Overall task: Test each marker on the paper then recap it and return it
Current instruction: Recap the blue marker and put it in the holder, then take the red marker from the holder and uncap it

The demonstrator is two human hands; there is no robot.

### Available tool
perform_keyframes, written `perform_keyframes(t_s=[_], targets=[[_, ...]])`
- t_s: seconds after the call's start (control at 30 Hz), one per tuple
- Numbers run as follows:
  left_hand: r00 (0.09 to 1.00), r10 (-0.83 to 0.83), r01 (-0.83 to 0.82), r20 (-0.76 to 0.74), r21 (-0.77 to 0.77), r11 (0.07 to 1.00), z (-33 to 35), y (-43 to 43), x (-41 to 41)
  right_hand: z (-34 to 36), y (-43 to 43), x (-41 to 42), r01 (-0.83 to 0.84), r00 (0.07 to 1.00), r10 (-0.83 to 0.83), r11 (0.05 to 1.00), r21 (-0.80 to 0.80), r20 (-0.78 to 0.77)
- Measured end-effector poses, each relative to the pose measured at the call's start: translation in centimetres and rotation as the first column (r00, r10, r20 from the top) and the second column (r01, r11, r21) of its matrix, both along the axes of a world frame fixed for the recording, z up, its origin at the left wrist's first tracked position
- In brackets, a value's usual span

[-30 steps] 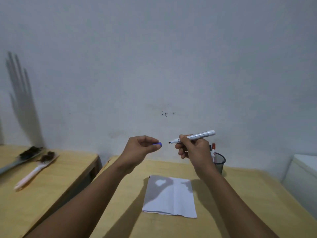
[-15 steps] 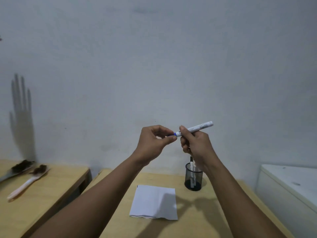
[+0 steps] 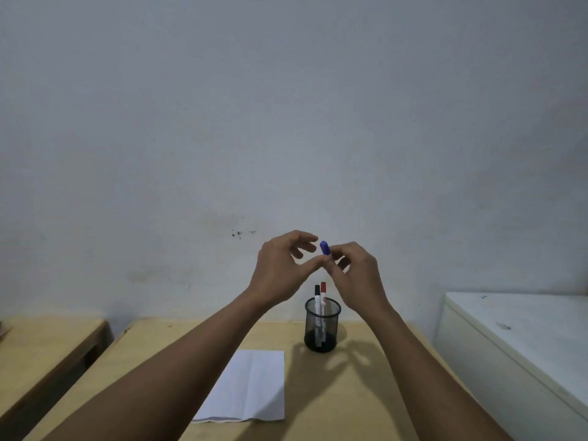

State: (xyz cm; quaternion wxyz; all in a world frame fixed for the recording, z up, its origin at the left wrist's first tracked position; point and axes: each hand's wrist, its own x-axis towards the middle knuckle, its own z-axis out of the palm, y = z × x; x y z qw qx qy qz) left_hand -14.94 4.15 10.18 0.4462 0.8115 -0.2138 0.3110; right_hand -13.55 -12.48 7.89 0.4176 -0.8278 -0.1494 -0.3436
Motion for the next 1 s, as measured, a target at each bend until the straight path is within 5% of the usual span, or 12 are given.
perform_keyframes(t_s=[0.13,0.53,0.73,1.0], targets=[[0.99,0.07,-0.069,-0.121,0.005,0.998,-2.4,-1.0,4.8,-1.3,-1.8,3.8,0.027,0.992,-0.008,0.989,0.146,-0.126],[0.84,0.153,-0.074,-0.521,0.17,0.983,-9.4,-5.5,16.2,-9.6,-3.4,12.0,0.096,0.925,-0.116,0.993,-0.074,-0.362],[0.817,0.07,-0.013,-0.572,0.102,0.995,-11.8,-6.3,18.8,-11.4,-3.8,13.1,0.091,0.907,-0.148,0.983,-0.16,-0.393],[0.827,0.129,-0.073,-0.547,0.123,0.99,-10.6,-7.0,17.7,-11.3,-3.9,12.6,0.128,0.931,-0.144,0.989,-0.068,-0.337]])
